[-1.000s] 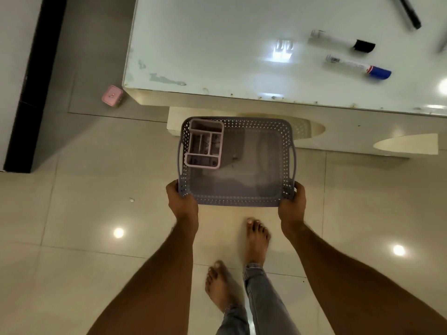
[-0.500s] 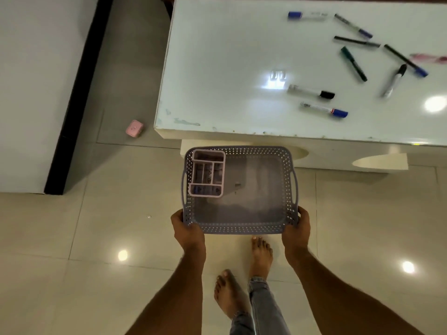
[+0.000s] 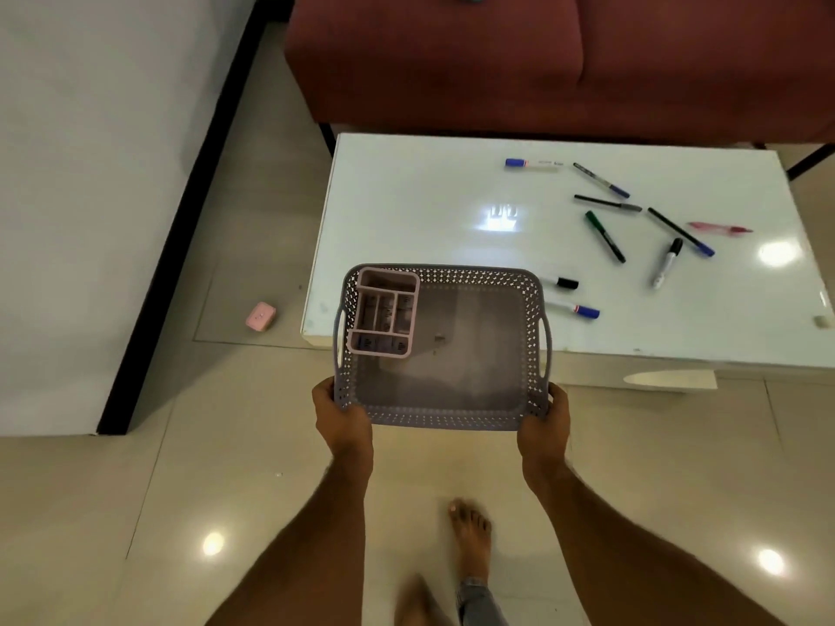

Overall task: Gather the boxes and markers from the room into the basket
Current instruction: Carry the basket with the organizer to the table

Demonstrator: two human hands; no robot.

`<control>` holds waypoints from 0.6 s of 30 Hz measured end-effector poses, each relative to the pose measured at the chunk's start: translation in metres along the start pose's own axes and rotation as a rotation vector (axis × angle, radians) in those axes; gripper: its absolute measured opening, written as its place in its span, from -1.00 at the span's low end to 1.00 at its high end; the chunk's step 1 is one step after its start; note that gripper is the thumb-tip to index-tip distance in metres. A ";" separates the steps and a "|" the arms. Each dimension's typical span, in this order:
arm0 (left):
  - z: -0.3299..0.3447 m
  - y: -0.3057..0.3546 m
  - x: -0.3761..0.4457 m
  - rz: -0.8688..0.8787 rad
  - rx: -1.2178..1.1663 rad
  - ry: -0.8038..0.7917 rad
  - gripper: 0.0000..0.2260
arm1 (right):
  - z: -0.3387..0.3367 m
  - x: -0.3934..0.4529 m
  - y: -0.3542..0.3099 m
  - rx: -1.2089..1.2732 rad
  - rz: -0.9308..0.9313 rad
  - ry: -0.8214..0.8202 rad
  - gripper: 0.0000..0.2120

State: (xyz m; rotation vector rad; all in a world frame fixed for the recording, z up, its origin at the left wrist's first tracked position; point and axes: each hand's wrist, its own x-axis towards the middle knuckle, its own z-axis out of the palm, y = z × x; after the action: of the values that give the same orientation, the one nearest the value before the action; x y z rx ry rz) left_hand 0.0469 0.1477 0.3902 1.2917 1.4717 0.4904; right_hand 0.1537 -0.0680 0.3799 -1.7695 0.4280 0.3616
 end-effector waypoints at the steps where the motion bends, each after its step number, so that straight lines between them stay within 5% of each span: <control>1: 0.004 0.008 0.005 0.010 0.006 0.001 -0.79 | 0.005 0.005 -0.008 -0.004 -0.006 0.002 -0.60; 18: 0.086 0.078 0.133 0.064 0.007 -0.005 -0.77 | 0.110 0.129 -0.066 -0.105 -0.064 -0.037 -0.65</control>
State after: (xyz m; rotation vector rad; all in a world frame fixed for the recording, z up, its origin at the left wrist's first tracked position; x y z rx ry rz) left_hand 0.1780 0.2634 0.3675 1.3479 1.4328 0.5238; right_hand 0.2966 0.0411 0.3516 -1.8709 0.3299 0.3769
